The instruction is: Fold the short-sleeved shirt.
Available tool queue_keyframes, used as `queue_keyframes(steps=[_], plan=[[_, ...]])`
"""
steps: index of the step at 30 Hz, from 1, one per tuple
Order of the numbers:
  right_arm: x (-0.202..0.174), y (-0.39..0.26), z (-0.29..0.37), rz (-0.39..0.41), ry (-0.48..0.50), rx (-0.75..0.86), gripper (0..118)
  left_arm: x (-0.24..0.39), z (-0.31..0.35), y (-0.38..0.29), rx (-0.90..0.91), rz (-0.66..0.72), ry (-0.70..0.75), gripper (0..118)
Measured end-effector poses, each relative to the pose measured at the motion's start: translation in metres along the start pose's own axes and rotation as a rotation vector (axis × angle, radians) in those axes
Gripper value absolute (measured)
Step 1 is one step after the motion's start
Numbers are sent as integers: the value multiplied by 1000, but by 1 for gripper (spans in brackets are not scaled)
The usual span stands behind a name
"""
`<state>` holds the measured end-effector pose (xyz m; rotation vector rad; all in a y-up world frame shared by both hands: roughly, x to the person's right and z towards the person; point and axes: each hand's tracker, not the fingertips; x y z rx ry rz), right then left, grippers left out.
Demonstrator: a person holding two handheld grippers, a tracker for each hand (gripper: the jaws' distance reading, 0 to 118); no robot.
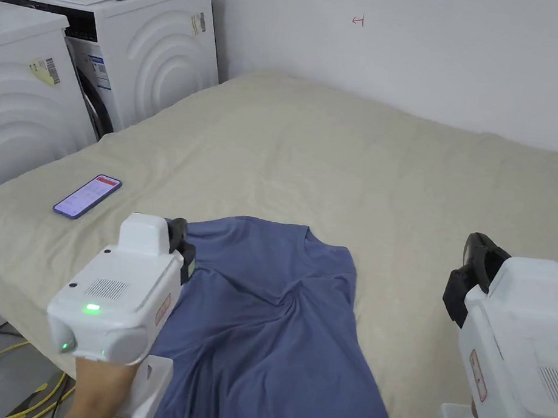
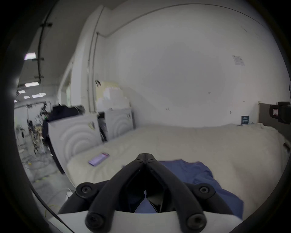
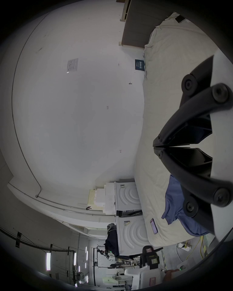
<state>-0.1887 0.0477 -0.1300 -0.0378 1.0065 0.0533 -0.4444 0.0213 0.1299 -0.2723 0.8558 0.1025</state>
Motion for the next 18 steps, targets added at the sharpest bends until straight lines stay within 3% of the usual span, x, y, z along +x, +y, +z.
queue_keyframes(steps=[5,7,8,10,12,13,14,18], plan=[[14,-4,-5,12,-30,-12,0,8,-58,-4,-228,21,-89,0],[21,-7,-6,13,-41,-20,0,19,-76,-7,-362,-6,-122,9],[23,-8,-7,12,-49,-23,0,24,-86,-11,-404,-14,-147,16],[29,-11,-8,9,-65,-32,0,34,-108,-20,-516,-44,-185,48],[35,-15,-10,4,-75,-46,0,45,-125,-35,-595,-83,-176,87],[38,-17,-11,3,-81,-53,0,51,-133,-42,-634,-105,-168,100],[40,-18,-11,4,-86,-59,0,55,-140,-48,-653,-112,-157,107],[52,-24,-10,16,-109,-76,0,63,-168,-66,-730,-117,-155,108]])
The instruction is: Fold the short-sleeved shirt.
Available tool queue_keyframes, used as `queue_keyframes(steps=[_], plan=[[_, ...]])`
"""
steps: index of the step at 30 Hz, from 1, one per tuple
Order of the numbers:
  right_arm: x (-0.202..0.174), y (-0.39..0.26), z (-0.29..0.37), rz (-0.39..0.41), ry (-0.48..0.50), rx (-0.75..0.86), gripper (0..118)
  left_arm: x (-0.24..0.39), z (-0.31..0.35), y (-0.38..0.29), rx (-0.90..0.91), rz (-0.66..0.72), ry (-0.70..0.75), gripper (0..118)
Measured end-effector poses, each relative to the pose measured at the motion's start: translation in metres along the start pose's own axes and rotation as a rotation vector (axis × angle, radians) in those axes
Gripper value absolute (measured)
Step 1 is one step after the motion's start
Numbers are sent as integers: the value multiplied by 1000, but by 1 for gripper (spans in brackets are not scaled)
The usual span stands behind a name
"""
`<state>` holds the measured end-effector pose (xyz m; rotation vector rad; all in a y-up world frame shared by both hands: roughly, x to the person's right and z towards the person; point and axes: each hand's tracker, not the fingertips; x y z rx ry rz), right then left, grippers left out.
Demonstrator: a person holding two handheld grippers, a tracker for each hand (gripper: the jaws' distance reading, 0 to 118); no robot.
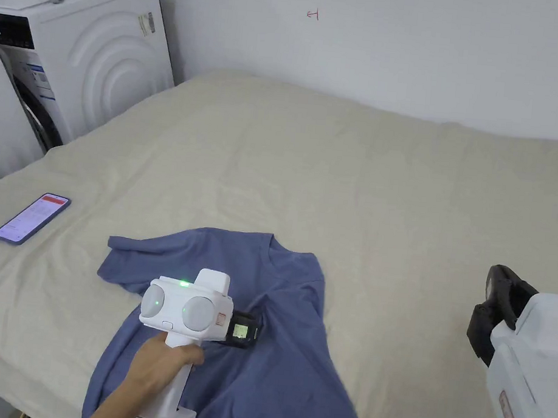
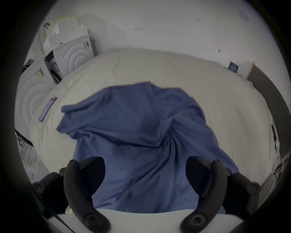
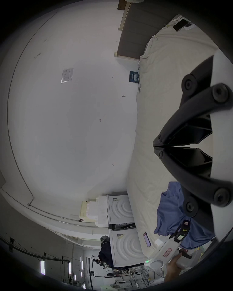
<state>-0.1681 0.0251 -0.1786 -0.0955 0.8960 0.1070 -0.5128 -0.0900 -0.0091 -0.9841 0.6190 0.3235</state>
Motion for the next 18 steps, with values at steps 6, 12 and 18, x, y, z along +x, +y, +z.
queue_keyframes(steps=[6,12,18], plan=[[18,-7,2,-2,-40,-29,0,11,-18,0,-125,38,8,60],[32,-9,8,-11,-68,-40,0,16,-26,-3,-126,54,22,21],[44,-6,16,-13,-80,-35,0,19,-2,-13,-44,73,-28,3]])
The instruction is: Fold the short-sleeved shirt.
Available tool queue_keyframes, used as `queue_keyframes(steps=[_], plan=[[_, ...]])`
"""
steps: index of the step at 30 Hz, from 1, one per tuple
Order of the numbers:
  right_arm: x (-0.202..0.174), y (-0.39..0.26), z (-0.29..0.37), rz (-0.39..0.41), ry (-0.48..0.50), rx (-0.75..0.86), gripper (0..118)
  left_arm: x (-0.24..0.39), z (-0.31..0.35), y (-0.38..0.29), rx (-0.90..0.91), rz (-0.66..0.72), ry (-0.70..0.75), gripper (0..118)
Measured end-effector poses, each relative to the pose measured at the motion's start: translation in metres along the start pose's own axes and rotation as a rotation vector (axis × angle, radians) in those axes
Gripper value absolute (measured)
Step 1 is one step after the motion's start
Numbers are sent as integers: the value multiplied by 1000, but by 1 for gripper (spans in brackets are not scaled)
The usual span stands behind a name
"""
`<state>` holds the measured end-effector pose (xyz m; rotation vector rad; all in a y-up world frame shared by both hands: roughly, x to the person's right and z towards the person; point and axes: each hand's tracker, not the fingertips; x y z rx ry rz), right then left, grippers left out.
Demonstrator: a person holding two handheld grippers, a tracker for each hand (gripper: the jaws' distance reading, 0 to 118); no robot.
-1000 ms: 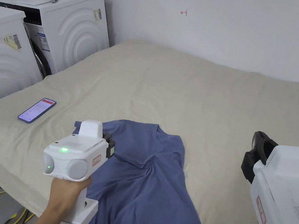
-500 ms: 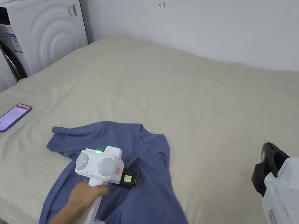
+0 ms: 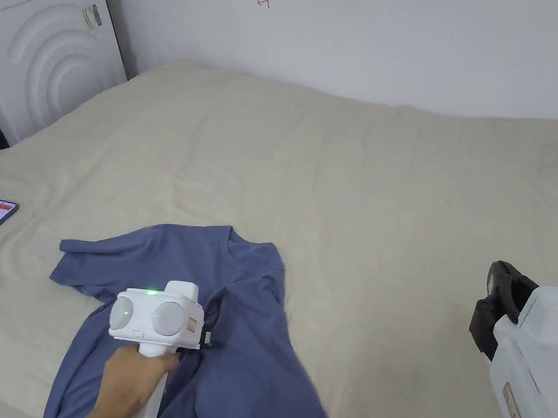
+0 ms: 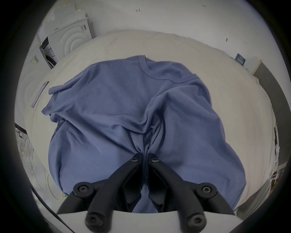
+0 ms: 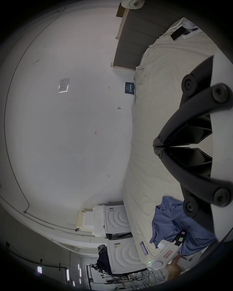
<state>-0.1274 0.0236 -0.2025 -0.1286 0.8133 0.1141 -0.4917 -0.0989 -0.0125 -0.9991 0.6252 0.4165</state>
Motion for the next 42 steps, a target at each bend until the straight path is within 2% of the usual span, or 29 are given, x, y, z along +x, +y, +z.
queue_keyframes(steps=[5,10,14,17,25,28,32,35,38,42], plan=[[12,3,8,-5,-14,11,0,-33,40,3,112,226,-215,1],[24,8,18,-13,-31,32,0,-33,89,19,216,318,-387,1],[36,12,26,-23,-56,47,0,4,124,52,320,217,-446,1],[46,13,35,-28,-75,57,0,37,144,85,362,182,-558,1],[87,15,66,-22,-178,83,0,170,172,153,388,-77,-726,1],[106,16,79,-20,-229,91,0,227,178,154,374,-196,-747,1],[133,14,98,-14,-307,98,0,282,174,147,332,-263,-848,1],[150,10,114,-13,-363,92,0,314,157,139,305,-322,-830,1],[167,4,126,-8,-405,77,0,334,131,127,201,-359,-848,1],[184,-4,134,-21,-447,55,0,351,92,104,107,-430,-779,1]])
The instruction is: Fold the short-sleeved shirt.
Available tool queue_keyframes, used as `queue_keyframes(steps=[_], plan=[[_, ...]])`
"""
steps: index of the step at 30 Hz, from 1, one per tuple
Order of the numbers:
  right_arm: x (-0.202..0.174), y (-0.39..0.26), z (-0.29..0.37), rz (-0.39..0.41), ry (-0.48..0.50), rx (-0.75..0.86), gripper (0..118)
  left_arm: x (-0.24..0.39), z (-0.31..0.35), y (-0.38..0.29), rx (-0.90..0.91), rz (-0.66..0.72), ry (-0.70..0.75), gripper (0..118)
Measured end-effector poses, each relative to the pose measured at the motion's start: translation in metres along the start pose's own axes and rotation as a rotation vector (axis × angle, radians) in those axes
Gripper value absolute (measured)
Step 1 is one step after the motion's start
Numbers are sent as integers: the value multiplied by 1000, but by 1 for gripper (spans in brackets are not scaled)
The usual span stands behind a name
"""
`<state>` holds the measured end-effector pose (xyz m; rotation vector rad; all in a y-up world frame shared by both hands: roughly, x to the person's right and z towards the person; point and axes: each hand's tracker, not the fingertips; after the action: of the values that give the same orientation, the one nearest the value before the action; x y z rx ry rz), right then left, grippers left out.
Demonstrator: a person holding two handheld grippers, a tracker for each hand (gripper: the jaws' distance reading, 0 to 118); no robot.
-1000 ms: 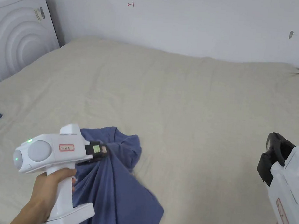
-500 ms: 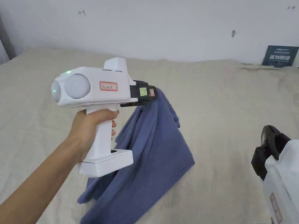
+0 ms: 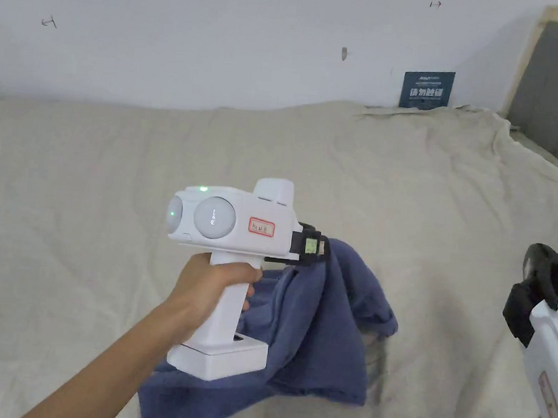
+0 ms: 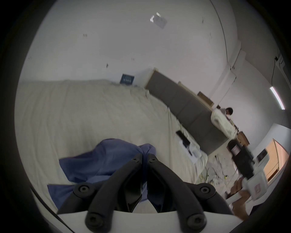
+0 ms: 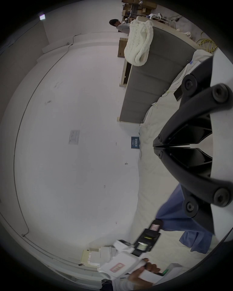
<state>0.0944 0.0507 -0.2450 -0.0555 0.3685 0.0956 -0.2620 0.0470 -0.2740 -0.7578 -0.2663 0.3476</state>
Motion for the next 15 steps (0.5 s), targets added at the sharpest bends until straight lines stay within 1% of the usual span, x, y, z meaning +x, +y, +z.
queue_keyframes(steps=[5,7,9,10,13,15], plan=[[7,-8,-2,-11,-20,-19,0,-13,-43,-36,-154,-62,128,1],[7,-9,-3,-15,-18,-25,0,-19,-61,-51,-235,-111,209,1],[5,-11,-5,-19,-14,-31,0,-21,-70,-68,-307,-156,255,1],[-3,-8,0,-20,-10,-34,0,-25,-77,-76,-338,-156,265,1],[-11,-8,1,-13,4,-43,0,-34,-89,-96,-410,-127,289,1],[-18,-5,4,-9,12,-51,0,-34,-97,-106,-430,-149,321,2]])
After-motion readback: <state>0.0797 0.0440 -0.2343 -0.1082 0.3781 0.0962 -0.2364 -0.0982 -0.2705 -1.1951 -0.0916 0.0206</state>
